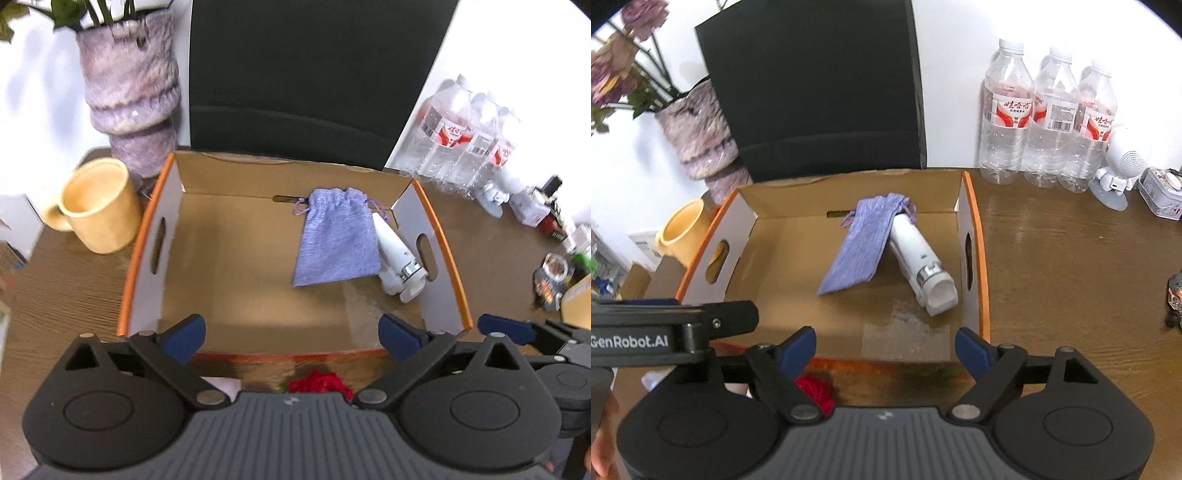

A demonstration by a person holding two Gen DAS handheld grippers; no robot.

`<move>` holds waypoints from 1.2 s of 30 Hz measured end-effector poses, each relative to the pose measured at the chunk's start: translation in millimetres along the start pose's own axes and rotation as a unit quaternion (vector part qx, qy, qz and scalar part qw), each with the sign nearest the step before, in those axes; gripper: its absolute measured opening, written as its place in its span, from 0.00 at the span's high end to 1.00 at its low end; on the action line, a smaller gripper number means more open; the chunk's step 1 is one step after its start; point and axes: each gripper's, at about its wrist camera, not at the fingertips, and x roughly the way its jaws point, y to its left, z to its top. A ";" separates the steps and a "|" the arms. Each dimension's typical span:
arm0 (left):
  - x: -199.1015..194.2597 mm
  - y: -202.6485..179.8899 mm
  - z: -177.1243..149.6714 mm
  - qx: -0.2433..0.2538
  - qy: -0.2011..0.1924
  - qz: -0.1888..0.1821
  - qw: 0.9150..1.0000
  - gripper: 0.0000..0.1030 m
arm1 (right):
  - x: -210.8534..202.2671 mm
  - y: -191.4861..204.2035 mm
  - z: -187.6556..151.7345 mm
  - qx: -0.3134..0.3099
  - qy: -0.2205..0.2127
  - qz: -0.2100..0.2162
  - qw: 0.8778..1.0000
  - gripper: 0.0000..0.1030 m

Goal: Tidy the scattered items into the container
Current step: 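Lower the pouch and white device into the cardboard box and open both tools, then move both tools back over the remaining items on the table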

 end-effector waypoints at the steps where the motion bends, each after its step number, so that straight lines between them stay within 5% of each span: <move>1: -3.7 -1.7 -2.2 0.007 -0.003 0.006 1.000 0.01 | -2.7 2.0 -2.3 -0.003 0.002 -0.002 1.000 0.20; 22: -73.1 5.0 -63.8 0.020 -0.029 0.053 0.998 0.00 | -73.4 28.7 -61.2 -0.027 -0.020 0.008 0.999 0.15; 33: -93.5 11.3 -135.5 0.037 -0.058 0.071 0.995 0.00 | -87.3 28.4 -117.3 -0.007 -0.034 0.031 0.999 0.14; 36: -98.1 20.2 -164.1 0.035 -0.063 0.044 0.996 0.00 | -88.1 30.9 -141.7 -0.006 -0.036 0.029 0.999 0.14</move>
